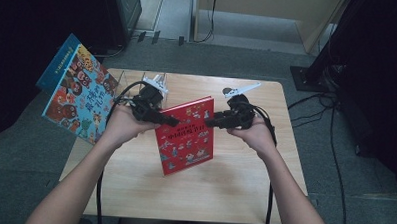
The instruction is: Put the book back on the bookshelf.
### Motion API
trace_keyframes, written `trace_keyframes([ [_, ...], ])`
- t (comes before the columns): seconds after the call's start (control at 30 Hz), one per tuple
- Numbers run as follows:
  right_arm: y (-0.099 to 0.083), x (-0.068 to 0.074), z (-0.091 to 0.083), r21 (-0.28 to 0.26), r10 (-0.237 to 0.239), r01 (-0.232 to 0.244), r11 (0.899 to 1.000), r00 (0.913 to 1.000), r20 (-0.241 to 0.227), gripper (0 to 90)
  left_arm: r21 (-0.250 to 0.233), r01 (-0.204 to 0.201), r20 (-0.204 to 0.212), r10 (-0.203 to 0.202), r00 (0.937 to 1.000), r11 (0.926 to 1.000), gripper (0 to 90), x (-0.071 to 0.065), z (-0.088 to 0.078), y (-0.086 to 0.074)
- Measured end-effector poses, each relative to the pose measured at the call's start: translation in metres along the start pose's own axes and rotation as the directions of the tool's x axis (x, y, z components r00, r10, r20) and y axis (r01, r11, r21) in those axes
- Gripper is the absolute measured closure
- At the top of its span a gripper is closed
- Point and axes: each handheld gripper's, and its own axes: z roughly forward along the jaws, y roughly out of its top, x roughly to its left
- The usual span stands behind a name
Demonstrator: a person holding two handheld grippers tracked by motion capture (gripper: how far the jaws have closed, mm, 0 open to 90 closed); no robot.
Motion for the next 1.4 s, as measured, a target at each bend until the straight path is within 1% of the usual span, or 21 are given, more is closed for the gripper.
trace_keyframes([
  [0.03, 0.000, 0.000, 0.001, 0.000, 0.000, 0.000, 1.000, 1.0000, -0.003, 54.8, 0.007, 0.003, -0.004, -0.003, 1.0000, 1.0000, 75.7, 0.000, 0.001, 0.001],
  [0.23, 0.001, 0.002, 0.002, 0.000, -0.006, 0.006, 1.000, 1.0000, 0.002, 54.0, 0.022, 0.014, 0.011, -0.014, 0.9998, 0.9997, 77.1, 0.002, 0.002, 0.005],
  [0.3, 0.001, 0.002, 0.003, 0.001, -0.008, 0.008, 1.000, 1.0000, 0.003, 53.4, 0.033, 0.023, 0.027, -0.024, 0.9994, 0.9992, 78.1, 0.003, 0.002, 0.006],
  [0.33, 0.000, 0.002, 0.003, -0.001, -0.015, 0.015, 1.000, 0.9999, 0.006, 52.5, 0.032, 0.012, 0.025, -0.013, 0.9996, 0.9994, 78.7, 0.002, 0.002, 0.006],
  [0.4, -0.001, 0.003, 0.004, -0.009, -0.035, 0.035, 0.999, 0.9992, 0.020, 51.3, 0.032, 0.011, 0.036, -0.013, 0.9993, 0.9994, 79.6, 0.001, 0.002, 0.007],
  [0.5, -0.003, 0.003, 0.004, -0.022, -0.045, 0.046, 0.999, 0.9988, 0.018, 49.4, 0.026, 0.008, 0.030, -0.009, 0.9995, 0.9996, 80.0, -0.001, 0.001, 0.008],
  [0.53, -0.008, 0.003, 0.003, -0.056, -0.078, 0.079, 0.995, 0.9968, 0.020, 48.8, 0.017, 0.017, 0.028, -0.018, 0.9995, 0.9997, 80.1, -0.002, -0.001, 0.011],
  [0.57, -0.008, 0.003, 0.003, -0.056, -0.078, 0.079, 0.995, 0.9968, 0.020, 48.8, 0.017, 0.017, 0.028, -0.018, 0.9995, 0.9997, 80.1, -0.002, -0.001, 0.011],
  [0.6, -0.012, 0.003, 0.002, -0.082, -0.080, 0.081, 0.993, 0.9967, 0.017, 47.7, 0.013, 0.014, 0.018, -0.015, 0.9997, 0.9998, 80.2, -0.004, -0.005, 0.014],
  [0.63, -0.013, 0.003, 0.001, -0.082, -0.076, 0.077, 0.994, 0.9970, 0.017, 47.1, 0.021, 0.010, 0.008, -0.010, 0.9999, 0.9997, 80.2, -0.004, -0.006, 0.016],
  [0.73, -0.019, 0.002, 0.001, -0.097, -0.099, 0.102, 0.990, 0.9946, 0.032, 45.5, 0.013, 0.015, -0.005, -0.015, 0.9999, 0.9998, 80.4, -0.005, -0.013, 0.019],
  [0.9, -0.029, 0.000, 0.002, -0.098, -0.107, 0.111, 0.989, 0.9932, 0.046, 45.1, -0.003, 0.033, -0.004, -0.033, 0.9995, 0.9995, 80.3, -0.003, -0.024, 0.019],
  [0.93, -0.035, -0.001, 0.003, -0.122, -0.128, 0.135, 0.983, 0.9899, 0.060, 44.7, -0.010, 0.038, -0.005, -0.038, 0.9993, 0.9992, 80.3, -0.002, -0.026, 0.018],
  [0.97, -0.035, -0.001, 0.003, -0.122, -0.128, 0.135, 0.983, 0.9899, 0.060, 44.7, -0.012, 0.039, -0.006, -0.039, 0.9992, 0.9991, 80.3, -0.001, -0.028, 0.017],
  [1.0, -0.041, -0.002, 0.003, -0.137, -0.154, 0.165, 0.977, 0.9844, 0.084, 44.4, -0.021, 0.049, -0.012, -0.049, 0.9987, 0.9986, 80.3, 0.000, -0.033, 0.016],
  [1.1, -0.049, -0.004, 0.007, -0.143, -0.164, 0.178, 0.974, 0.9810, 0.103, 43.8, -0.022, 0.056, -0.016, -0.057, 0.9983, 0.9982, 80.2, 0.003, -0.040, 0.012],
  [1.2, -0.055, -0.005, 0.009, -0.139, -0.158, 0.173, 0.975, 0.9808, 0.115, 43.6, -0.031, 0.067, -0.022, -0.067, 0.9975, 0.9973, 80.2, 0.005, -0.045, 0.010],
  [1.23, -0.062, -0.006, 0.013, -0.138, -0.156, 0.173, 0.975, 0.9800, 0.124, 43.6, -0.039, 0.079, -0.034, -0.080, 0.9962, 0.9961, 80.2, 0.007, -0.050, 0.007],
  [1.3, -0.065, -0.007, 0.015, -0.131, -0.158, 0.175, 0.976, 0.9790, 0.128, 43.6, -0.034, 0.080, -0.039, -0.081, 0.9959, 0.9962, 80.2, 0.008, -0.053, 0.006],
  [1.33, -0.071, -0.007, 0.018, -0.120, -0.145, 0.161, 0.980, 0.9808, 0.131, 43.5, -0.040, 0.089, -0.044, -0.091, 0.9948, 0.9952, 80.2, 0.010, -0.058, 0.004],
  [1.4, -0.074, -0.008, 0.020, -0.121, -0.139, 0.155, 0.980, 0.9817, 0.130, 43.4, -0.043, 0.094, -0.049, -0.096, 0.9942, 0.9947, 80.2, 0.010, -0.061, 0.002],
])
